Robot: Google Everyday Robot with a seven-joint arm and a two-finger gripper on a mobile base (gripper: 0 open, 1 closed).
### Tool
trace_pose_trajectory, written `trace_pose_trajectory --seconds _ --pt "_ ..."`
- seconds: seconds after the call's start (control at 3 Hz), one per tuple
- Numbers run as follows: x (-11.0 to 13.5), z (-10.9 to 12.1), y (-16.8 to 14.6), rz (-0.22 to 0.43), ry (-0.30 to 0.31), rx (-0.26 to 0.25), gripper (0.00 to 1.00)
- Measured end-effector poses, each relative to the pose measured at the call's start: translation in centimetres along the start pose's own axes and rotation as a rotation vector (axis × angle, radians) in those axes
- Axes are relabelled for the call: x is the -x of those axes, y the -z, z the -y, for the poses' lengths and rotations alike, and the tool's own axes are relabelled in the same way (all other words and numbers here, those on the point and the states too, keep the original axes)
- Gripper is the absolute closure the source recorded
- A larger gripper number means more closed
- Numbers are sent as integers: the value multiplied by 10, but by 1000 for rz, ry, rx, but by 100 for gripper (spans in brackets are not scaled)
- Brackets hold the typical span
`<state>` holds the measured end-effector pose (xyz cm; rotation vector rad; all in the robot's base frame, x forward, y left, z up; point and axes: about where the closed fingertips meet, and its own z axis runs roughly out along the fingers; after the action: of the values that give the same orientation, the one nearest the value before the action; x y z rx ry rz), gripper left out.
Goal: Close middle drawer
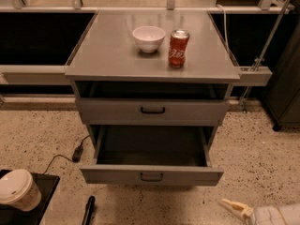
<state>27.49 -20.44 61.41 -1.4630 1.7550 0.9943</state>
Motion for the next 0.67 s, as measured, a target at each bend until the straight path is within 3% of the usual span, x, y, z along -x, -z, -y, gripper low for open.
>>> trace_pose_trajectory --seconds 0.33,0.67 --pt "-36 17 -45 39 56 68 0" --pt "-59 57 -84 -19 77 82 0"
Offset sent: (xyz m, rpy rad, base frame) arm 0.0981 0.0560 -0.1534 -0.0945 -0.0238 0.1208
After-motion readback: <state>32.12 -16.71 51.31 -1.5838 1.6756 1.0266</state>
